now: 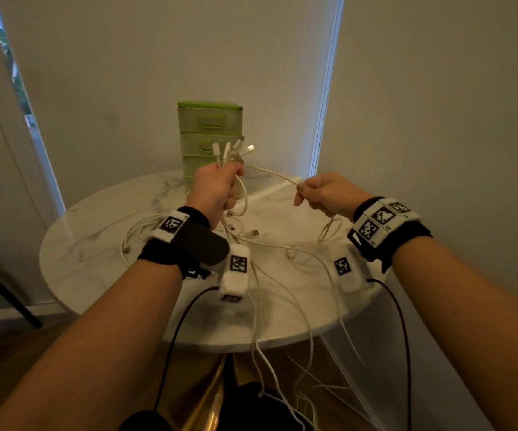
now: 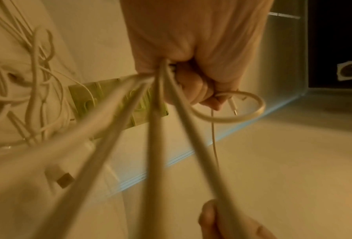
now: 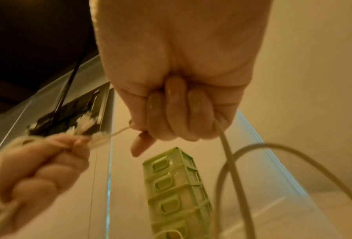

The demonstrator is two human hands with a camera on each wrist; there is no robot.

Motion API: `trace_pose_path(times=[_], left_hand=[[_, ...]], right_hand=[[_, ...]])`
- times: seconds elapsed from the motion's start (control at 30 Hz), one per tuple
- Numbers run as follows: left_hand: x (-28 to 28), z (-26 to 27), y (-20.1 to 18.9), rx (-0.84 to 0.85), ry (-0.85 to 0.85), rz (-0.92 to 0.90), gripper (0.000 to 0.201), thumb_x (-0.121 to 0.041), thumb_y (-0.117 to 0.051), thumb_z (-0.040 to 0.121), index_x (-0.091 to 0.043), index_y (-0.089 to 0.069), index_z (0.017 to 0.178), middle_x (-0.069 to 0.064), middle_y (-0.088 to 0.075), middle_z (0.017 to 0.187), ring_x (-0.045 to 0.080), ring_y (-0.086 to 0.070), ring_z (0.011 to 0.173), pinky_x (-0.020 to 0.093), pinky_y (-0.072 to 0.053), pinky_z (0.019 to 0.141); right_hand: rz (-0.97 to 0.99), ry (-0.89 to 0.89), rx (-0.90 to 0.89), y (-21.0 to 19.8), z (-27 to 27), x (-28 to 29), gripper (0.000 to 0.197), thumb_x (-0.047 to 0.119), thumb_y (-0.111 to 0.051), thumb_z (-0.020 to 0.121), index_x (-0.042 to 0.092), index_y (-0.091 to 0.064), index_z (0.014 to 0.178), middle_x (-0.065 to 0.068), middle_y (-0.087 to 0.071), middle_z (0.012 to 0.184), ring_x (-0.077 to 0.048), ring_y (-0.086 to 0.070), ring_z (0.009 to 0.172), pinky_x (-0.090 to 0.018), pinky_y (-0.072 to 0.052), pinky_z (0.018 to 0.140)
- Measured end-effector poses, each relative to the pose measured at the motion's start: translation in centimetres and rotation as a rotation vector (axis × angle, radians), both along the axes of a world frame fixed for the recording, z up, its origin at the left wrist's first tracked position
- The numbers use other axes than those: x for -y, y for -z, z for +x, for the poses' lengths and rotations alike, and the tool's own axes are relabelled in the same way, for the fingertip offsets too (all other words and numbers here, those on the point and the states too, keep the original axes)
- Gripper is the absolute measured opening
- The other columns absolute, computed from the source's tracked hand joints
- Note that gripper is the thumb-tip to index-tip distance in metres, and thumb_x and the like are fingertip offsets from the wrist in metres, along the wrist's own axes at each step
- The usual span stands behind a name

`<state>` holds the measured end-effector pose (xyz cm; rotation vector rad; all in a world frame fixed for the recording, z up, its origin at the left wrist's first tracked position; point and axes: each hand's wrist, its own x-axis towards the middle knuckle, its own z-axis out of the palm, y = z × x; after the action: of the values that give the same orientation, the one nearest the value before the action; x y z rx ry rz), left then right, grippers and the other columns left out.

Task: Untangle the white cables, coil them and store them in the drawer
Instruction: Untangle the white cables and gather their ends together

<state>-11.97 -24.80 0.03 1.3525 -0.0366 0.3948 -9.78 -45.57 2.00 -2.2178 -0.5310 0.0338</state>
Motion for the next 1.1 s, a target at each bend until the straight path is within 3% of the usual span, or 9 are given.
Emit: trace_pose_path(times=[0.1, 0.2, 0.27, 0.37, 0.47, 0.63, 0.73, 0.9, 1.1], left_hand=[[-1.5, 0.6, -0.2, 0.001, -0.093, -0.196, 0.029, -0.013, -0.048, 0.093, -0.018, -0.045, 0.065, -0.01, -0.03, 0.033, 0.002, -0.024, 0.029, 0.012, -0.02, 0.031], [-4.2, 0.9, -0.5, 0.0, -0.256, -0.31, 0.031, -0.016, -0.051, 0.093, -0.019, -0.046, 0.062, -0.011, -0.031, 0.036, 0.004, -0.025, 0.029, 0.014, -0.021, 0.032], [-4.8, 0.6, -0.5, -0.025, -0.337, -0.143, 0.024, -0.022, -0.058, 0.09, -0.02, -0.052, 0.067, -0.006, -0.036, 0.046, 0.008, -0.031, 0.037, 0.018, -0.025, 0.037], [-4.1, 0.0, -0.5, -0.042, -0.389, 0.297, 0.014, -0.019, -0.073, 0.08, -0.015, -0.06, 0.081, -0.001, -0.049, 0.067, 0.013, -0.044, 0.056, 0.023, -0.04, 0.051], [-3.3, -0.3, -0.8, 0.002, -0.407, 0.542, 0.024, -0.019, -0.079, 0.074, -0.011, -0.063, 0.09, 0.001, -0.058, 0.08, 0.014, -0.055, 0.072, 0.024, -0.046, 0.062], [0.1, -1.2, -0.4, -0.013, -0.058, 0.378, 0.024, -0.026, -0.074, 0.079, -0.019, -0.054, 0.068, -0.011, -0.042, 0.046, 0.003, -0.032, 0.037, 0.015, -0.026, 0.036], [2.2, -1.0, 0.4, -0.06, 0.041, 0.234, 0.02, -0.029, -0.066, 0.086, -0.01, -0.059, 0.083, -0.004, -0.032, 0.052, 0.006, -0.026, 0.038, 0.016, -0.021, 0.036], [3.8, -1.0, 0.5, -0.041, 0.184, -0.042, 0.02, -0.025, -0.056, 0.093, -0.016, -0.052, 0.077, -0.011, -0.032, 0.042, 0.002, -0.025, 0.034, 0.014, -0.02, 0.033], [2.6, -0.8, -0.9, 0.057, 0.067, -0.142, 0.018, -0.021, -0.054, 0.094, -0.014, -0.058, 0.079, -0.015, -0.029, 0.04, 0.001, -0.023, 0.033, 0.014, -0.019, 0.032]], right_hand=[[0.007, 0.012, -0.084, 0.0, 0.3, 0.7, 0.033, 0.019, -0.042, 0.098, 0.015, -0.059, 0.071, 0.012, -0.038, 0.037, -0.007, -0.036, 0.035, -0.02, -0.041, 0.042], [-0.075, 0.074, -0.091, 0.5, 0.4, 1.9, 0.032, 0.024, -0.041, 0.098, 0.017, -0.057, 0.071, 0.005, -0.036, 0.047, -0.012, -0.033, 0.042, -0.022, -0.039, 0.044], [-0.085, 0.103, -0.043, 0.6, 0.4, 1.9, 0.033, 0.025, -0.04, 0.098, 0.018, -0.056, 0.07, 0.001, -0.034, 0.053, -0.015, -0.029, 0.046, -0.023, -0.033, 0.045], [-0.068, 0.132, 0.037, 0.3, 0.3, 0.7, 0.033, 0.03, -0.041, 0.097, 0.021, -0.06, 0.072, -0.001, -0.035, 0.058, -0.016, -0.028, 0.047, -0.023, -0.028, 0.045], [-0.104, 0.139, 0.102, -0.1, 0.2, -0.5, 0.03, 0.034, -0.044, 0.096, 0.02, -0.067, 0.083, -0.001, -0.04, 0.061, -0.013, -0.032, 0.047, -0.023, -0.029, 0.043], [-0.001, 0.018, 0.064, -0.6, -0.7, -2.7, 0.033, 0.035, -0.044, 0.096, 0.021, -0.064, 0.073, -0.002, -0.039, 0.058, -0.014, -0.03, 0.047, -0.022, -0.027, 0.044], [0.193, -0.036, -0.028, -0.6, -1.7, -4.2, 0.042, 0.029, -0.043, 0.096, 0.014, -0.048, 0.057, 0.005, -0.035, 0.041, -0.009, -0.024, 0.037, -0.017, -0.02, 0.038], [0.213, -0.129, -0.175, -0.6, -2.5, -4.6, 0.047, 0.032, -0.035, 0.098, 0.016, -0.038, 0.054, 0.005, -0.029, 0.041, -0.007, -0.02, 0.035, -0.018, -0.015, 0.041], [0.107, -0.126, -0.135, -0.2, -1.6, -1.9, 0.04, 0.023, -0.038, 0.099, 0.015, -0.046, 0.06, 0.011, -0.033, 0.038, -0.004, -0.025, 0.034, -0.017, -0.02, 0.038]])
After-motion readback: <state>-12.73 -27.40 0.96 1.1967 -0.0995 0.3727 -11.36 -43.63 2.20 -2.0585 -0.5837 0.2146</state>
